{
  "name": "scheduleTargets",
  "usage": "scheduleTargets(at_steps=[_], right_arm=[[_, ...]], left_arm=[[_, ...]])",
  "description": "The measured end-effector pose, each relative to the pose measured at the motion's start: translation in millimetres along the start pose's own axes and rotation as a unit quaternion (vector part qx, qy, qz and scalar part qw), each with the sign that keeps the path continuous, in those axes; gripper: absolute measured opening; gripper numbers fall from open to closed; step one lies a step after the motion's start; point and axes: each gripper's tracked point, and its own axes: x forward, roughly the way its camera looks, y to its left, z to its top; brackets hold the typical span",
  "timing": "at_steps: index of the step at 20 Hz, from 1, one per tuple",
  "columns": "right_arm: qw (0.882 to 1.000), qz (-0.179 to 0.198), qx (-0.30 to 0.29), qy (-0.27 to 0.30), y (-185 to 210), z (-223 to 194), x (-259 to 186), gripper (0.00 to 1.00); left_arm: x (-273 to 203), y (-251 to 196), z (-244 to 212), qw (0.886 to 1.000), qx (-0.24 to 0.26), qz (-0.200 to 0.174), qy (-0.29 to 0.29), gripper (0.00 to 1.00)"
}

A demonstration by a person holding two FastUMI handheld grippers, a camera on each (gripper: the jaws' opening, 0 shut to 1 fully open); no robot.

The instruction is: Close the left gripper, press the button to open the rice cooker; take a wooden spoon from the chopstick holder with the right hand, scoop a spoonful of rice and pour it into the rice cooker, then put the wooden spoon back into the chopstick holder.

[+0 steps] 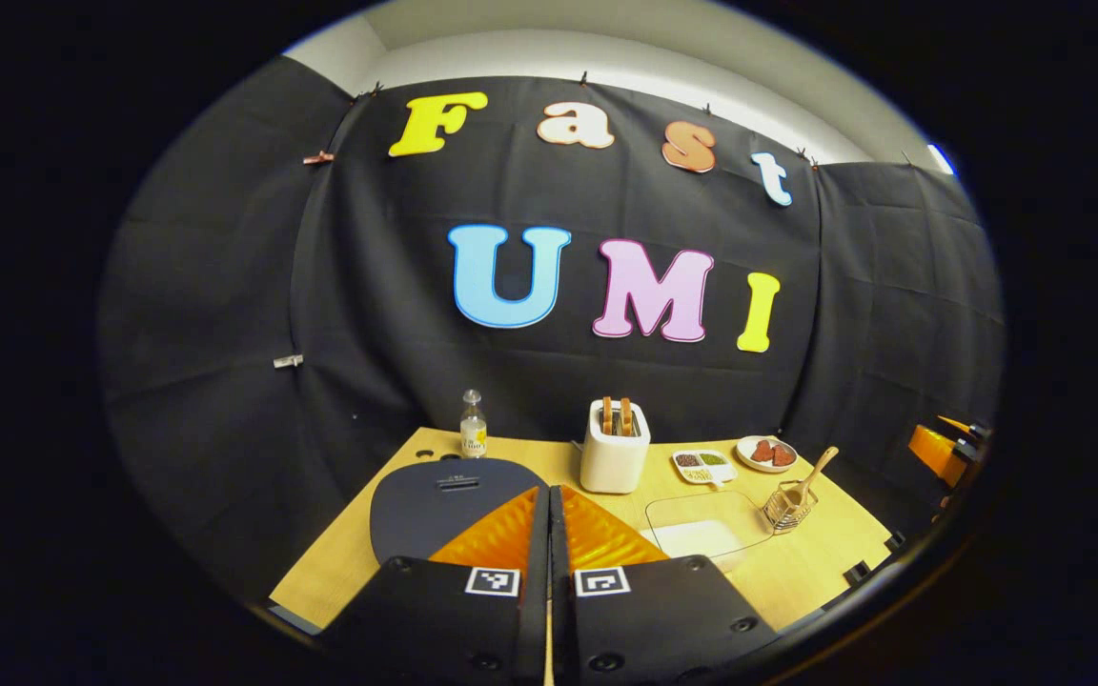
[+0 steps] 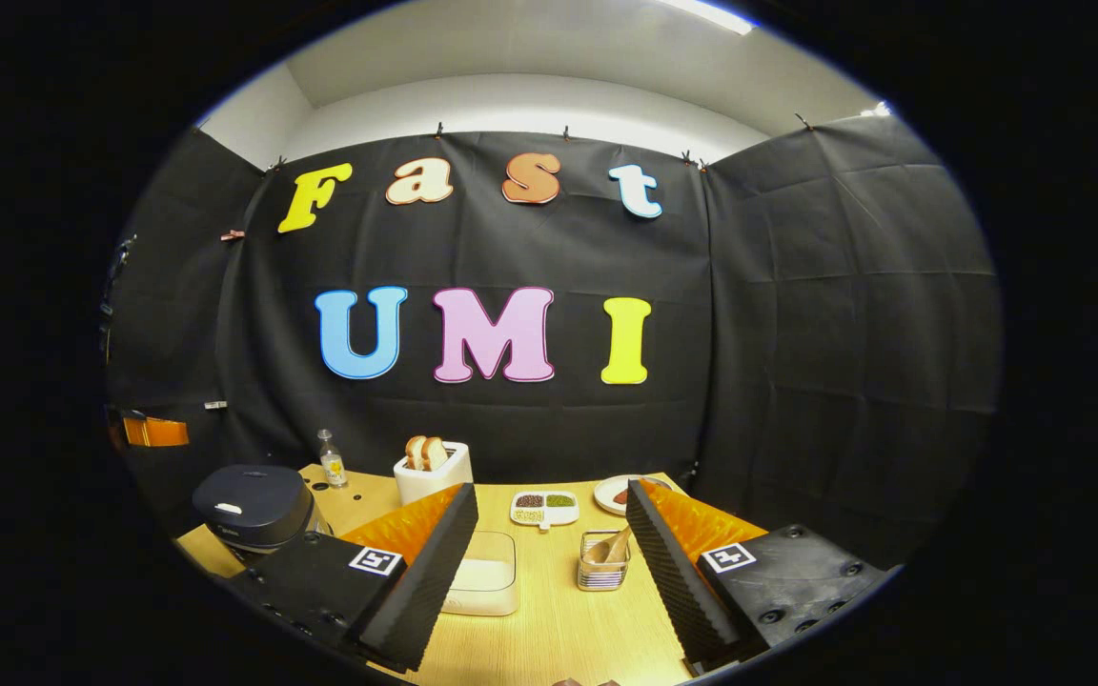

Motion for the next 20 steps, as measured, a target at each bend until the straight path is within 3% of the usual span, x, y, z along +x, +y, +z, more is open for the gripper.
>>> scheduleTargets(at_steps=[6,13,20], right_arm=[[1.0,-0.025,0.012,0.005,-14.7,-4.9,-9.4,0.98],[0.998,-0.057,0.019,0.026,-38.6,-20.3,-17.1,0.98],[0.996,-0.069,0.016,0.047,-45.3,-33.5,-16.3,0.98]], left_arm=[[35.6,30.1,-28.5,0.997,-0.033,0.004,0.062,0.06],[60.2,48.0,-86.0,0.989,-0.015,0.016,0.144,0.06],[66.6,51.8,-112.6,0.984,-0.04,0.015,0.173,0.06]])
